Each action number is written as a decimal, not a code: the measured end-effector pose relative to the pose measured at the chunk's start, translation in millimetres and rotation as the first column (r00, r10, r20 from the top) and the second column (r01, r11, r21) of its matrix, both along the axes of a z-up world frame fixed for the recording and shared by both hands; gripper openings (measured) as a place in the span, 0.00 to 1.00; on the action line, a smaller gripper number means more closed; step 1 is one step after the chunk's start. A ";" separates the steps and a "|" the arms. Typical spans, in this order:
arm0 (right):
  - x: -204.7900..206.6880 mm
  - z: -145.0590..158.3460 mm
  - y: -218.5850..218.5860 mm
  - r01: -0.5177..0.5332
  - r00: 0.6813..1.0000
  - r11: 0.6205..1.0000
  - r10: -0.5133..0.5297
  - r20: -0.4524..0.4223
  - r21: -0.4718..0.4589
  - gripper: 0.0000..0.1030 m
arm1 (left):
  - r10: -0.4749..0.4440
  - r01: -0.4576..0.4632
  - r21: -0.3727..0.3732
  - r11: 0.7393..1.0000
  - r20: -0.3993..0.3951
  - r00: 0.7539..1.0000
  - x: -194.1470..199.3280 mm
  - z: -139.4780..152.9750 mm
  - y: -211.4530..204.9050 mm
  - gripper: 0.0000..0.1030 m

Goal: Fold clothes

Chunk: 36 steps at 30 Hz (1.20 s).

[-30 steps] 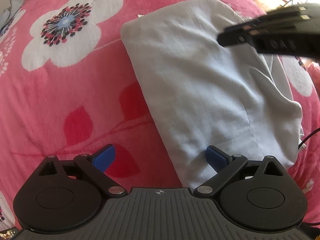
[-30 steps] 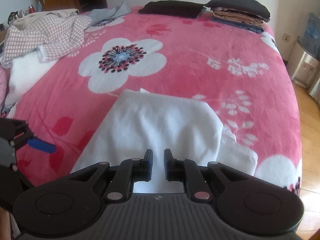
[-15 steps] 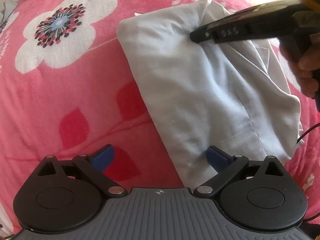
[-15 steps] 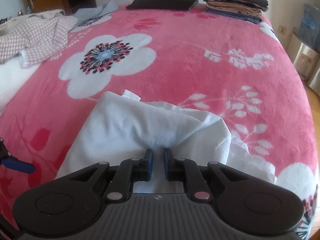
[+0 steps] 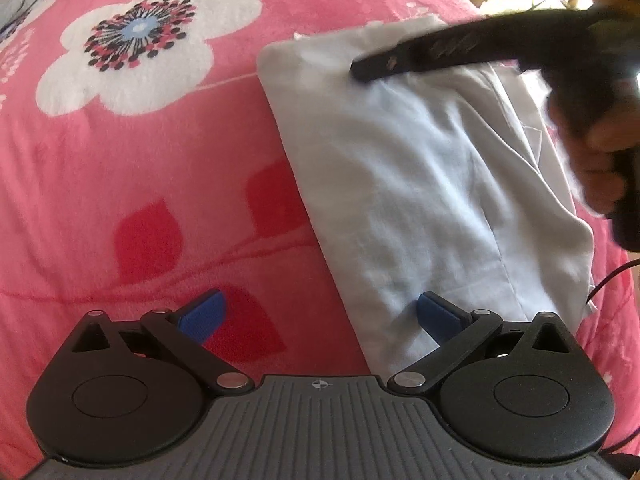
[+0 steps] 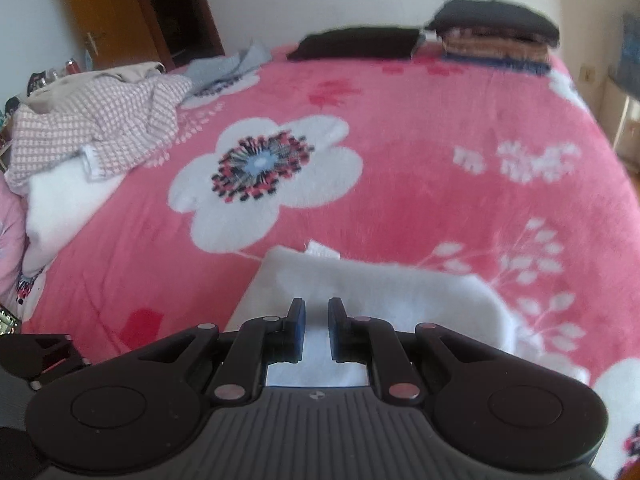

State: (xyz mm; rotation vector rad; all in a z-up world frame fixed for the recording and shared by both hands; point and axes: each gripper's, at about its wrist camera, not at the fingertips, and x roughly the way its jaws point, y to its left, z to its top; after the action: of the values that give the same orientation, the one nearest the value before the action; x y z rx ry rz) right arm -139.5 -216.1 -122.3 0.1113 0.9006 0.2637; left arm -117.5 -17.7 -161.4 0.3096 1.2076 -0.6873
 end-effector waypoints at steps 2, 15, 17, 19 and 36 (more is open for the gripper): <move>2.2 -12.6 1.6 0.014 1.000 1.000 -0.014 -0.024 -0.014 0.12 | -0.002 0.002 -0.009 1.000 0.001 1.000 0.4 -0.2 0.5 1.00; -76.3 39.1 -81.3 0.154 0.980 0.965 -0.177 0.093 0.213 0.57 | 0.004 0.010 -0.222 0.975 0.059 0.998 18.9 15.2 34.6 1.00; -96.2 39.7 -111.2 0.217 0.969 0.947 -0.239 0.068 0.238 0.68 | 0.006 0.009 -0.254 0.967 0.059 0.998 28.7 13.5 32.6 1.00; -112.6 31.6 -142.3 0.296 0.951 0.914 -0.308 0.001 0.276 0.70 | 0.000 0.013 -0.272 0.962 0.048 0.999 37.2 9.5 28.2 1.00; -60.9 -48.3 -193.4 0.266 0.964 0.777 -0.198 -0.180 0.570 1.00 | -0.033 -0.005 -0.438 0.899 -0.078 0.996 78.9 -22.7 9.0 0.81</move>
State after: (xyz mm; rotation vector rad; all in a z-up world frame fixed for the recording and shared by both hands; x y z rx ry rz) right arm -200.4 -409.5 -170.6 0.8266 0.8772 0.3016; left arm -38.6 -8.7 -184.1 -0.0899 1.0933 -0.9700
